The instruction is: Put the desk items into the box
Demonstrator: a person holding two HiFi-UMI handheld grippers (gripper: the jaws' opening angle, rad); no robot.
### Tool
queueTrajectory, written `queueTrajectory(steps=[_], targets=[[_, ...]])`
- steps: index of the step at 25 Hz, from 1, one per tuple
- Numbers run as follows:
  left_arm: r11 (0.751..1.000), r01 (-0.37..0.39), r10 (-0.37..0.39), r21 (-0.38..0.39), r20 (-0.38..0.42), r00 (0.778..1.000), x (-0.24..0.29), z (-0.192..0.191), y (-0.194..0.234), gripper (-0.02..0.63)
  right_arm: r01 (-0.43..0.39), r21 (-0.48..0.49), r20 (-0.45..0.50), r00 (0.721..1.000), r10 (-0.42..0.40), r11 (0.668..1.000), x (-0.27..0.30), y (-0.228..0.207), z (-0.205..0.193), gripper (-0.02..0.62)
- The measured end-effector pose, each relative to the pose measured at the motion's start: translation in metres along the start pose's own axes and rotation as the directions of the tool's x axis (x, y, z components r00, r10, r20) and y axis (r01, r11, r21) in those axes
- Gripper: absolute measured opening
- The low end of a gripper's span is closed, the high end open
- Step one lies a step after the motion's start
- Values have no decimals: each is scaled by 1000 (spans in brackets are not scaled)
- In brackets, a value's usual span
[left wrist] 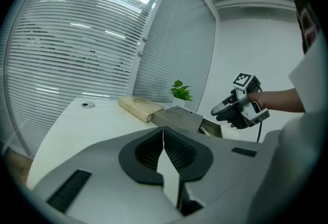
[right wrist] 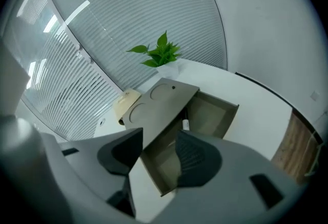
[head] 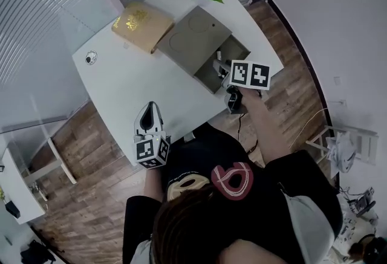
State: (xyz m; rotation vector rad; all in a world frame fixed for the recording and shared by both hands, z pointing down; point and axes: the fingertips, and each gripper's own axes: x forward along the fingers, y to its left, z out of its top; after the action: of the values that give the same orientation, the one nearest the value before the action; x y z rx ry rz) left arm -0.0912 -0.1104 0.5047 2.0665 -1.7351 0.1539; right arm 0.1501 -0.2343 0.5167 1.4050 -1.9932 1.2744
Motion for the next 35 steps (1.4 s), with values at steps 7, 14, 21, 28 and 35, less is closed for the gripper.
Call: queueTrajectory(steps=[7, 14, 21, 28, 35], targets=[[998, 59, -59, 7, 39, 997, -3, 14, -19, 18, 33, -185, 186, 982, 2, 982, -29, 21, 1, 199], [993, 117, -118, 16, 72, 990, -9, 26, -35, 18, 26, -217, 272, 962, 35, 976, -43, 33, -22, 173], [990, 141, -143, 30, 66, 988, -14, 23, -41, 18, 66, -264, 408, 912, 50, 962, -65, 40, -28, 96], [986, 165, -166, 28, 73, 983, -21, 24, -46, 18, 57, -258, 448, 892, 67, 965, -76, 46, -45, 12], [981, 192, -193, 16, 83, 978, -24, 24, -43, 18, 75, -359, 485, 867, 117, 930, -76, 72, -61, 9]])
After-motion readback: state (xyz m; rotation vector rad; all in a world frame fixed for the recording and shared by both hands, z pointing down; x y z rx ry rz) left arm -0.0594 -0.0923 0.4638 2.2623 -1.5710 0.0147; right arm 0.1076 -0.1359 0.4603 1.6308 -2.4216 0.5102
